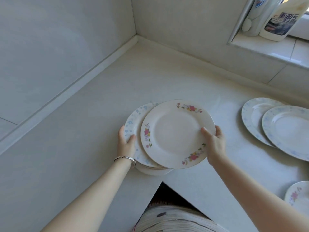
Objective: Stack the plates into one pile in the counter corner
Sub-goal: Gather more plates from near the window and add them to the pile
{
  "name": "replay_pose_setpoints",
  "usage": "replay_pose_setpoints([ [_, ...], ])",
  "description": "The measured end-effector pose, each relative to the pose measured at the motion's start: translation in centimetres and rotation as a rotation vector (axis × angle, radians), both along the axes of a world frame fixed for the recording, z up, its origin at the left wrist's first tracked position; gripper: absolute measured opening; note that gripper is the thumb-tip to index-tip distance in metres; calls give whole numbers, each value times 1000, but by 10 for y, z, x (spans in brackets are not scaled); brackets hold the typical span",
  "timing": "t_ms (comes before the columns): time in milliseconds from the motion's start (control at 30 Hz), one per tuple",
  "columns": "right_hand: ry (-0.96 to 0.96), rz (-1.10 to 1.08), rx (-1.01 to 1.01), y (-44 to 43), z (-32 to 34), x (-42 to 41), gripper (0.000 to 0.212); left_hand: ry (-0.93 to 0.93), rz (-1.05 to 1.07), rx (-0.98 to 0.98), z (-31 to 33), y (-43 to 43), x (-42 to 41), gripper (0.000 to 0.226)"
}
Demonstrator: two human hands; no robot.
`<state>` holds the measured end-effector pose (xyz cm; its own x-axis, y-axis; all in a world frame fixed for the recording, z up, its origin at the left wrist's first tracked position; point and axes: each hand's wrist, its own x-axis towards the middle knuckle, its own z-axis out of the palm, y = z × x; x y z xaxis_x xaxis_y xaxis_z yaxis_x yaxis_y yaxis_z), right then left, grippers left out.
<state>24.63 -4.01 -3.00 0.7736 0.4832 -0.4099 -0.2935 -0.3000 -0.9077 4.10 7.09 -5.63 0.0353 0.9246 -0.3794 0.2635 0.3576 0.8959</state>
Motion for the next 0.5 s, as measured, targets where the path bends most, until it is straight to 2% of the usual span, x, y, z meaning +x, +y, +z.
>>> replay_pose_setpoints([
  [100,-168,91,-103,7,-3,-4,8,-35,29,3,-1,0,1,50],
  [167,-257,157,-192,12,-6,-5,18,-29,36,10,-2,0,0,47],
  [300,-311,236,-287,23,-13,-17,39,-20,64,-24,2,1,3,41],
  [400,-329,232,-281,25,-20,-28,41,-29,64,-35,6,0,4,39],
  [500,-348,249,-263,24,-22,-27,41,45,22,-11,5,0,1,35],
])
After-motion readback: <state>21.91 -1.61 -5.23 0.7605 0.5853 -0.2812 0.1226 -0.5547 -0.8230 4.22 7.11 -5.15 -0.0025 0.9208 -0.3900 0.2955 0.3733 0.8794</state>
